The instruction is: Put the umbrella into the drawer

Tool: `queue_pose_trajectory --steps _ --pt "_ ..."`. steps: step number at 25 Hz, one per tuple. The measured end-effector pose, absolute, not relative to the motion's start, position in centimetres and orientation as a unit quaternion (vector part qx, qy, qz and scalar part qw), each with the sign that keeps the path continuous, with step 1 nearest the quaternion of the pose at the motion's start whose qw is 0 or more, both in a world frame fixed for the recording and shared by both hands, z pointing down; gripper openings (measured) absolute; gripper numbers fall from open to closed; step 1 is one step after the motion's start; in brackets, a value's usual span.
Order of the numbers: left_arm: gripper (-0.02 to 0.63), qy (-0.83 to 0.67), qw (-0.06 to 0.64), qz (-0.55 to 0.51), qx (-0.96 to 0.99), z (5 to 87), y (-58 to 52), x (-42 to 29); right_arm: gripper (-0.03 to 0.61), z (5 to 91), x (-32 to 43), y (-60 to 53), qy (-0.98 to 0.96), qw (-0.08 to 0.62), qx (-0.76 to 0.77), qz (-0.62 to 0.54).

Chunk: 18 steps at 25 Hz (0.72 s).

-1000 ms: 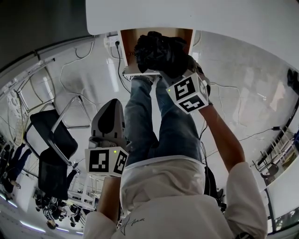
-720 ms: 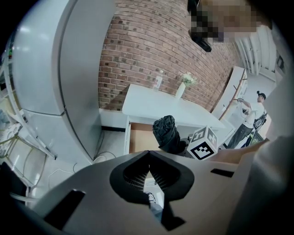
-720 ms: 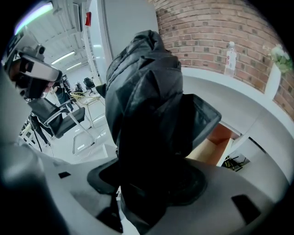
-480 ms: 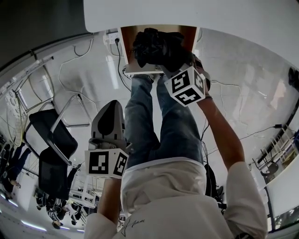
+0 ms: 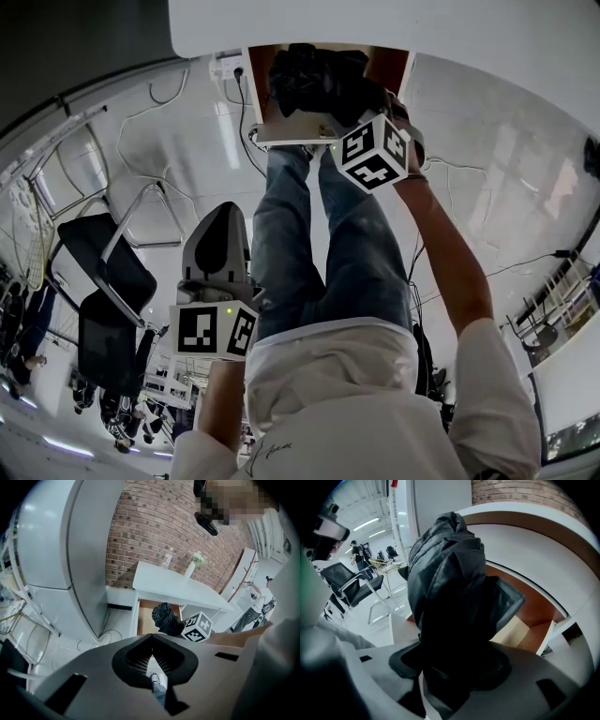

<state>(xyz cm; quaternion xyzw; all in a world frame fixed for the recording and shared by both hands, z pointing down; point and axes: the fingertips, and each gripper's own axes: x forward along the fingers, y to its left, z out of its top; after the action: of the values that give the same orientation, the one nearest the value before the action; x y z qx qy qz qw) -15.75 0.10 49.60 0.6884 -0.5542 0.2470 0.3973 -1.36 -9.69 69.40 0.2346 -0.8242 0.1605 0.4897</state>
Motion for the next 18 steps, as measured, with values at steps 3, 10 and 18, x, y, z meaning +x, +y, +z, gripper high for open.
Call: queue_pose_trajectory --steps 3,10,18 --pt "0.015 -0.556 0.4 0.248 0.685 49.9 0.0 -16.1 0.27 70.7 -1.3 -9.9 -0.819 0.503 0.229 0.153" --pt "0.015 -0.563 0.405 0.243 0.678 50.4 -0.1 -16.7 0.27 72.9 -1.6 -10.5 -0.812 0.523 0.213 0.149" --pt "0.015 -0.566 0.41 0.249 0.671 51.1 -0.2 -17.5 0.27 75.4 -2.3 -11.2 -0.804 0.541 0.199 0.148"
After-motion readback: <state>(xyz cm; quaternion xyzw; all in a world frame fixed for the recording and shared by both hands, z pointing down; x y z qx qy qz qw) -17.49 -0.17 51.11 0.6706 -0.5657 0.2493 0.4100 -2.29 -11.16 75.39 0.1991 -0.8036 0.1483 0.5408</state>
